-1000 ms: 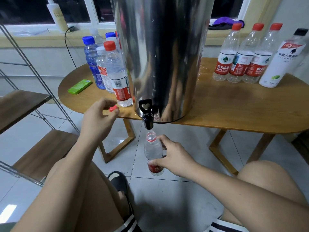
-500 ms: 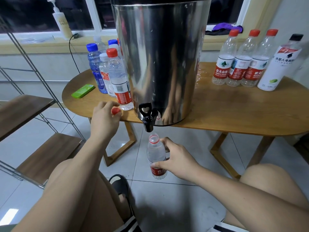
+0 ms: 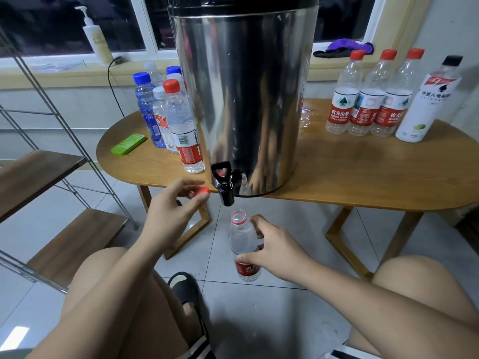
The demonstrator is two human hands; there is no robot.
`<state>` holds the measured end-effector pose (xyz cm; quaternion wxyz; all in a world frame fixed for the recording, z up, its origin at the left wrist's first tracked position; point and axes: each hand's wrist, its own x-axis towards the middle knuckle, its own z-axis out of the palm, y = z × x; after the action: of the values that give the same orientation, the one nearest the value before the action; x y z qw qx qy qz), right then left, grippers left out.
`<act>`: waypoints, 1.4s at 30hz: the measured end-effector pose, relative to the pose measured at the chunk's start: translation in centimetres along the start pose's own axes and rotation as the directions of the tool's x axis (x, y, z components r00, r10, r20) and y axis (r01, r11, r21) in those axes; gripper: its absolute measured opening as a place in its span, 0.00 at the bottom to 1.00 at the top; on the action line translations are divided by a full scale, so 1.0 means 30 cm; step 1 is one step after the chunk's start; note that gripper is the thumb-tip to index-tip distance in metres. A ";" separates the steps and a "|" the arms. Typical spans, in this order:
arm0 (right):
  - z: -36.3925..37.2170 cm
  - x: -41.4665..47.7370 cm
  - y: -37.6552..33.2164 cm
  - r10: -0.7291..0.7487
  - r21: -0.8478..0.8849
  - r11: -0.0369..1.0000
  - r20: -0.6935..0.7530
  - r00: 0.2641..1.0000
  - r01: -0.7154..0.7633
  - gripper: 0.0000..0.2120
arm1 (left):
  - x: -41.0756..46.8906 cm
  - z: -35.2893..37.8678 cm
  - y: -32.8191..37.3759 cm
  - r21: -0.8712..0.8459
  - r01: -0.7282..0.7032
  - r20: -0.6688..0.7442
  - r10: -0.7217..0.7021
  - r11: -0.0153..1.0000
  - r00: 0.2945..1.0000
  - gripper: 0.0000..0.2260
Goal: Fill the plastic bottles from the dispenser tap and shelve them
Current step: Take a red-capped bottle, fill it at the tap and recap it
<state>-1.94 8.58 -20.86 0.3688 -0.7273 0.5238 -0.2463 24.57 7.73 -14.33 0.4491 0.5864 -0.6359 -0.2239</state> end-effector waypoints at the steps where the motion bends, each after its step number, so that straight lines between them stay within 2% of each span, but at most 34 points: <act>1: 0.002 -0.002 -0.001 0.001 -0.003 1.000 0.008 1.000 -0.001 0.30 | -0.030 0.006 0.011 -0.039 -0.004 0.053 0.006 0.999 0.999 0.10; 4: 0.010 -0.006 -0.006 -0.005 -0.027 1.000 0.034 0.999 0.006 0.31 | -0.106 0.034 0.020 -0.118 -0.029 0.157 0.047 0.993 0.987 0.12; 9: 0.023 -0.017 -0.019 -0.039 -0.080 0.996 0.070 0.997 0.044 0.28 | -0.154 0.063 0.054 -0.178 -0.036 0.192 0.070 0.983 0.979 0.15; 16: 0.027 -0.037 -0.024 -0.075 -0.166 0.982 0.100 0.992 0.091 0.29 | -0.142 0.052 0.038 0.070 -0.207 0.197 0.190 0.976 0.962 0.13; 19: 0.035 -0.046 -0.018 -0.090 -0.234 0.965 0.127 0.988 0.118 0.31 | -0.149 0.053 0.034 0.224 -0.252 0.209 0.206 0.941 0.956 0.21; 21: 0.040 -0.048 -0.016 -0.087 -0.234 0.965 0.139 0.986 0.118 0.32 | -0.153 0.061 0.035 0.289 -0.271 0.208 0.217 0.918 0.954 0.22; 23: 0.042 -0.049 -0.018 -0.076 -0.226 0.968 0.147 0.986 0.109 0.32 | -0.151 0.066 0.035 0.305 -0.280 0.216 0.220 0.910 0.951 0.21; 27: 0.040 -0.046 -0.018 -0.061 -0.225 0.970 0.135 0.989 0.090 0.33 | -0.141 0.047 0.033 0.096 -0.182 0.315 0.144 0.979 0.938 0.13; 29: 0.038 -0.043 -0.014 -0.059 -0.265 0.960 0.135 0.989 0.093 0.34 | -0.141 0.037 0.033 0.080 -0.179 0.380 0.136 0.981 0.915 0.11; 32: 0.040 -0.040 -0.010 -0.059 -0.297 0.949 0.149 0.987 0.102 0.32 | -0.146 0.038 0.030 0.174 -0.199 0.366 0.124 0.964 0.922 0.13; 36: 0.040 -0.033 -0.014 -0.066 -0.338 0.934 0.155 0.986 0.116 0.33 | -0.146 0.053 0.037 0.358 -0.224 0.297 0.117 0.907 0.948 0.23; 38: 0.033 -0.028 -0.016 -0.071 -0.364 0.923 0.151 0.986 0.122 0.32 | -0.147 0.056 0.041 0.362 -0.230 0.294 0.124 0.903 0.948 0.21; 41: 0.012 -0.023 -0.015 -0.090 -0.420 0.897 0.137 0.987 0.140 0.32 | -0.146 0.055 0.036 0.283 -0.262 0.349 0.156 0.923 0.924 0.09; 42: 0.003 -0.022 -0.015 -0.091 -0.429 0.892 0.136 0.986 0.142 0.32 | -0.146 0.054 0.033 0.261 -0.284 0.380 0.172 0.923 0.909 0.08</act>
<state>-1.84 9.29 -20.54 0.2095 -0.8343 0.4995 -0.1029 22.28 11.69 -15.68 0.2543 0.5209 -0.7975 -0.1671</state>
